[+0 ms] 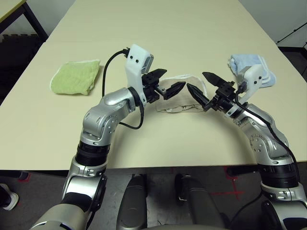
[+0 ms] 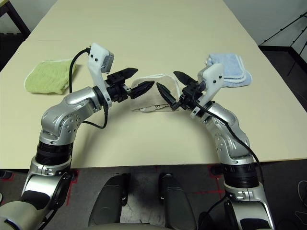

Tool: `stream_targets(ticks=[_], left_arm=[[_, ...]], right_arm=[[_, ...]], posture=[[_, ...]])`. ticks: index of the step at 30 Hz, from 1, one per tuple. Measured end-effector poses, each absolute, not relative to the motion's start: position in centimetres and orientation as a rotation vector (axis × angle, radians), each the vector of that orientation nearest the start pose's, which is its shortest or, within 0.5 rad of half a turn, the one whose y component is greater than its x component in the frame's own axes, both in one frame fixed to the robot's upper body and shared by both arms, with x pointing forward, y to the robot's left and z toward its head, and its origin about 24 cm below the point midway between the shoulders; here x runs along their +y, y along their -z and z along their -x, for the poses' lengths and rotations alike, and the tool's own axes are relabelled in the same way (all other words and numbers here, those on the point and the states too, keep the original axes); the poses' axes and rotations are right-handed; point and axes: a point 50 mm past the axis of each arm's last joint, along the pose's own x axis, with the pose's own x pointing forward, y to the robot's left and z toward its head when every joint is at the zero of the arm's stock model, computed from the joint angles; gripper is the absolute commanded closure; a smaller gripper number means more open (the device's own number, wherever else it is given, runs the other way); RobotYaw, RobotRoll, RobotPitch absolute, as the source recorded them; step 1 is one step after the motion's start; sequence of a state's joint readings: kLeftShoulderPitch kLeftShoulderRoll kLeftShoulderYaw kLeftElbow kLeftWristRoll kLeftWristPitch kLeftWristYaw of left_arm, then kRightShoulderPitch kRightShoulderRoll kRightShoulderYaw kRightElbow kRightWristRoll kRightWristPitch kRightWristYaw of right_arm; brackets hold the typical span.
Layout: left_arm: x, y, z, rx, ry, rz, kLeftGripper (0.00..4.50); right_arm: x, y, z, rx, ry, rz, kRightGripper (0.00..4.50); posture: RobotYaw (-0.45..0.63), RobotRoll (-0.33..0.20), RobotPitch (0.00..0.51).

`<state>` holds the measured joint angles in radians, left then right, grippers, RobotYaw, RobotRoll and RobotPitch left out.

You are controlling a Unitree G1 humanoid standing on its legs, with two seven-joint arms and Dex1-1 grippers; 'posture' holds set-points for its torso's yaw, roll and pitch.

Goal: Fold the towel and set it aside.

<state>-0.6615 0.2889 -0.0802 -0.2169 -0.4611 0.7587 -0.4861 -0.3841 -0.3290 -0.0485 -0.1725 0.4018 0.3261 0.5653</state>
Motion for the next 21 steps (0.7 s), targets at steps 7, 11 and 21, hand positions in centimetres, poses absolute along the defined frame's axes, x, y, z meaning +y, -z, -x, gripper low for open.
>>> stream_targets(ticks=[7,11,21], left_arm=[[9.11,-20.57,-30.65,-0.042,0.901,-0.029,3.73],[9.13,-20.49,-30.64,-0.049,0.904,-0.046,4.50],[9.20,-19.73,-31.39,-0.027,0.906,-0.054,4.50]], right_arm=[[-15.20,-16.82,-29.51,-0.232,-0.708,0.013,3.34],[-15.29,-16.85,-29.52,-0.233,-0.704,0.017,4.48],[-15.78,-16.53,-30.00,-0.218,-0.665,0.040,4.48]], posture=[[0.12,0.000,0.173],[0.12,0.000,0.173],[0.12,0.000,0.175]])
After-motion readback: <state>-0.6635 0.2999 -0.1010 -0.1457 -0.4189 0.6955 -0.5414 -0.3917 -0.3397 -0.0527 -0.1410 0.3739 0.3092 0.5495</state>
